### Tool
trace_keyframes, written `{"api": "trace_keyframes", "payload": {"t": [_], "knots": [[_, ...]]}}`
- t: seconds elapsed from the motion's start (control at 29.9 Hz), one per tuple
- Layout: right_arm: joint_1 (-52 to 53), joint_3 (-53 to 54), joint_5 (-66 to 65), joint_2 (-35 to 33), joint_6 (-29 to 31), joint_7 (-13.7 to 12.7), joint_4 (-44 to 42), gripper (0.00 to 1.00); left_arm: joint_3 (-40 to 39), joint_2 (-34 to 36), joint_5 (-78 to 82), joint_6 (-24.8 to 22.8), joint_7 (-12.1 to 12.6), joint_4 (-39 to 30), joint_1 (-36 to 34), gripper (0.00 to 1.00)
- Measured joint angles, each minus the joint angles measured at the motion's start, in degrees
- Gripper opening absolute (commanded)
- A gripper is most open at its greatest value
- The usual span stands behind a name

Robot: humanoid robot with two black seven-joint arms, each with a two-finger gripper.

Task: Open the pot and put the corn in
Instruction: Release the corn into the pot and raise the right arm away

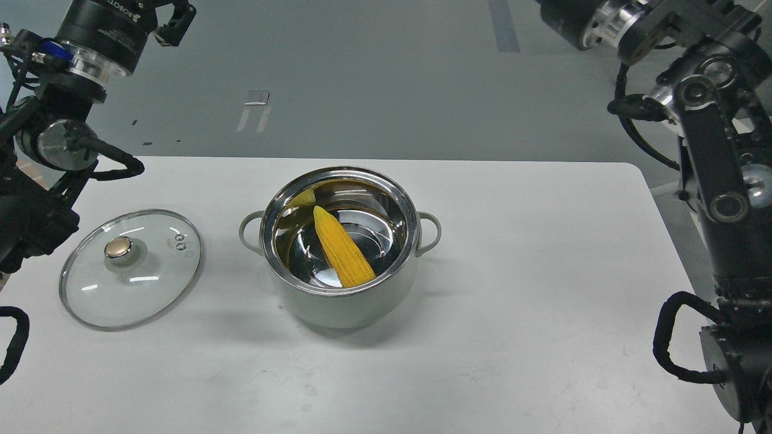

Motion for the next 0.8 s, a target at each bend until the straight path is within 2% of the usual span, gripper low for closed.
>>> {"api": "trace_keyframes", "payload": {"t": [0.1, 0.23, 0.4, 0.57, 0.8], "knots": [[-0.21, 5.72, 8.84, -2.41, -0.01, 0.99, -5.33, 1.00, 0.13, -0.79, -0.01, 0.00, 0.10, 0.90, 0.35, 0.98], [-0.25, 7.57, 24.22, -6.18, 0.00, 1.22, -12.41, 1.00, 0.20, -3.21, -0.01, 0.04, 0.38, 3.03, 0.46, 0.98], [-0.68, 7.52, 42.99, -10.52, -0.01, 1.13, -20.70, 1.00, -0.03, -4.71, -0.11, 0.05, 2.37, 6.41, 0.48, 0.98], [-4.10, 7.41, 52.08, -11.90, -0.01, 1.28, -26.44, 1.00, -0.21, -7.85, 0.11, 0.04, 2.98, 10.19, -0.52, 0.98], [-7.39, 7.47, 57.81, -9.46, 0.02, 2.26, -26.85, 1.00, 0.02, -8.51, 0.60, 0.02, 3.67, 10.92, -2.07, 0.98]]}}
